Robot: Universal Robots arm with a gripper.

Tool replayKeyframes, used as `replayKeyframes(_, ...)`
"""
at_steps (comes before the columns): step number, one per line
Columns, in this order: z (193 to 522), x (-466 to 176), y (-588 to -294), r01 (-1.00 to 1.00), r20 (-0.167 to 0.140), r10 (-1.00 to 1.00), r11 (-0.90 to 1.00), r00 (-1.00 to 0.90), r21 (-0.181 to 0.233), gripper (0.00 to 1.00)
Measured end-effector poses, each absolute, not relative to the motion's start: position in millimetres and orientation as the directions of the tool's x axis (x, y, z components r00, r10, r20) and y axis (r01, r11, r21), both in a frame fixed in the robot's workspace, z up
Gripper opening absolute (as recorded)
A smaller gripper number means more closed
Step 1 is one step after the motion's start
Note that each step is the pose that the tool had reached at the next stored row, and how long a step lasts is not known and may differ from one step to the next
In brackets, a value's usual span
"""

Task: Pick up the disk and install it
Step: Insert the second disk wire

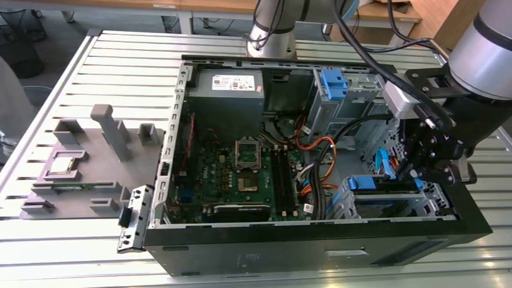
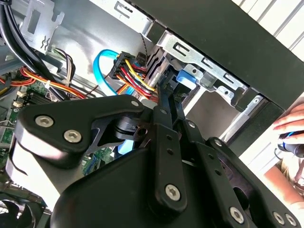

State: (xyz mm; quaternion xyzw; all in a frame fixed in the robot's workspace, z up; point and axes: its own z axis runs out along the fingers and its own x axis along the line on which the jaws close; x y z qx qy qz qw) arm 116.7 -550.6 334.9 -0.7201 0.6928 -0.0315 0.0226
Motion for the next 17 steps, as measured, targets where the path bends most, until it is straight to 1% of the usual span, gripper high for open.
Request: replayKeyframes(17,332.4,115.8,-551.0,-0.997,0.014,-1.000,-0.026,0.025,-0.077,0.17)
